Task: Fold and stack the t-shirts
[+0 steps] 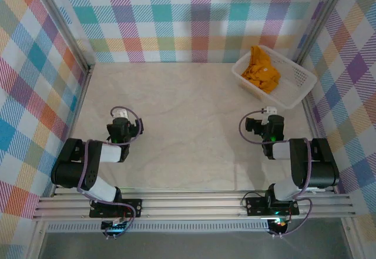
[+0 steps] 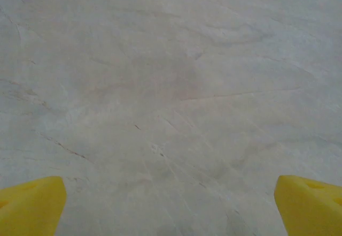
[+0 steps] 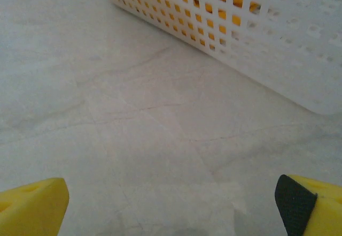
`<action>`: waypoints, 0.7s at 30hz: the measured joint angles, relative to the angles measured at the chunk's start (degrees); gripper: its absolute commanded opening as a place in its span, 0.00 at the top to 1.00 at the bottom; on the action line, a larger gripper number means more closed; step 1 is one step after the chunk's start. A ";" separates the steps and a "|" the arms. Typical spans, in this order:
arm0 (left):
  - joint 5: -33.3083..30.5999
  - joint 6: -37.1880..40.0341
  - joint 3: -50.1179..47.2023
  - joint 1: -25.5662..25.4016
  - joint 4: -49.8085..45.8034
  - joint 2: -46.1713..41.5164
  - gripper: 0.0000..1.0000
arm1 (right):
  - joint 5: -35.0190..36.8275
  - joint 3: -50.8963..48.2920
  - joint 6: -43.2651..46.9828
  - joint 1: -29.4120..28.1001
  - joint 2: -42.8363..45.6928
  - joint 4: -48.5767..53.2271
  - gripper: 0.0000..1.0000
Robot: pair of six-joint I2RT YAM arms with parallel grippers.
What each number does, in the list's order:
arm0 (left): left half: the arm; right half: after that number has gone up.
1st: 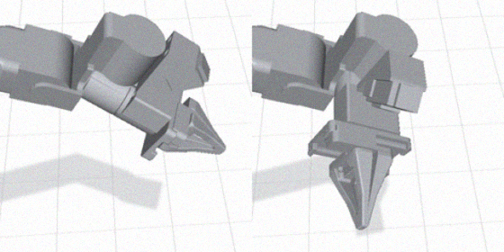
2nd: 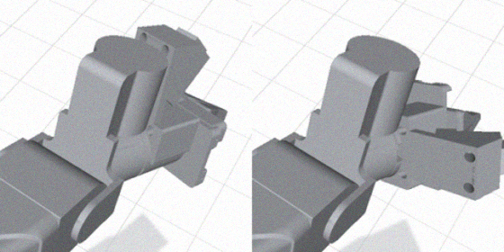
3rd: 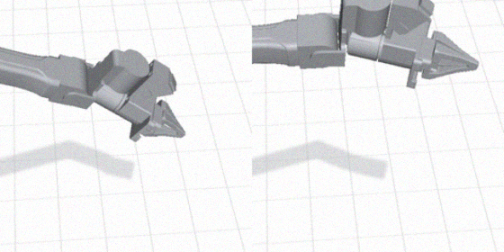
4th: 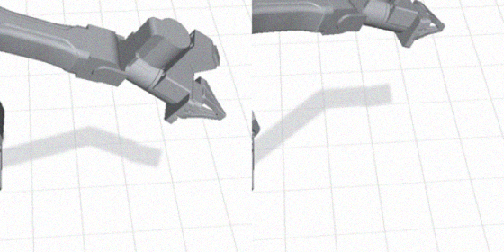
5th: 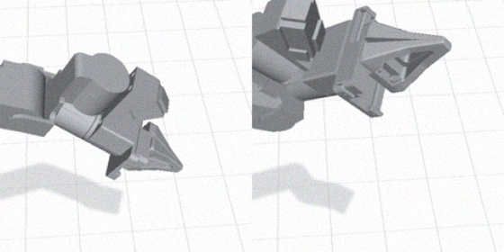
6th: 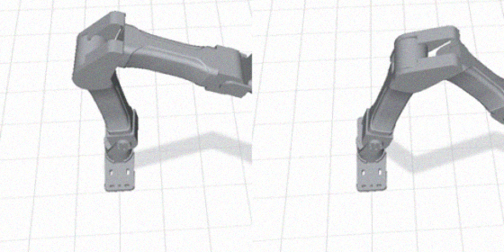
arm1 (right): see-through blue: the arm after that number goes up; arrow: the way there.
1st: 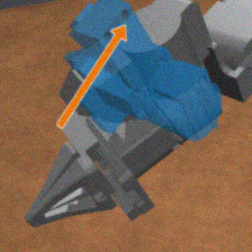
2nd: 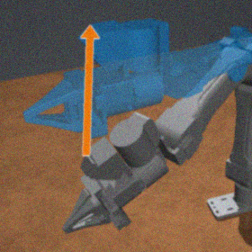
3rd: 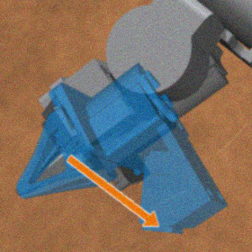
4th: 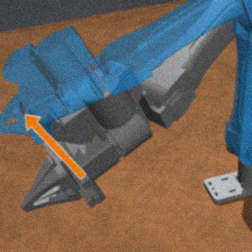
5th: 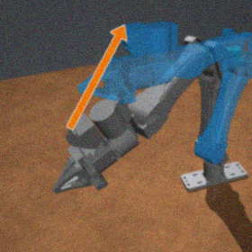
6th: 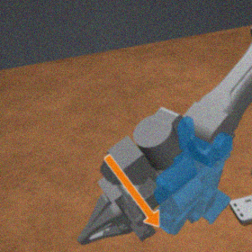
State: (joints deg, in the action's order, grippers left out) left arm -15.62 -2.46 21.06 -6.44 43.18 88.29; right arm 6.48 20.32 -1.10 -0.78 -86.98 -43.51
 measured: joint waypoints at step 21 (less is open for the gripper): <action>-0.55 0.59 0.52 0.22 3.54 0.48 0.00 | 0.02 0.59 -0.90 -0.04 -0.31 -4.13 0.00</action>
State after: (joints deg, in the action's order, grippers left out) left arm -16.16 -1.87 21.58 -6.22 46.72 88.77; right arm 6.50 20.91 -2.00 -0.82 -87.29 -47.64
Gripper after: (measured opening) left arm 0.998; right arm 0.997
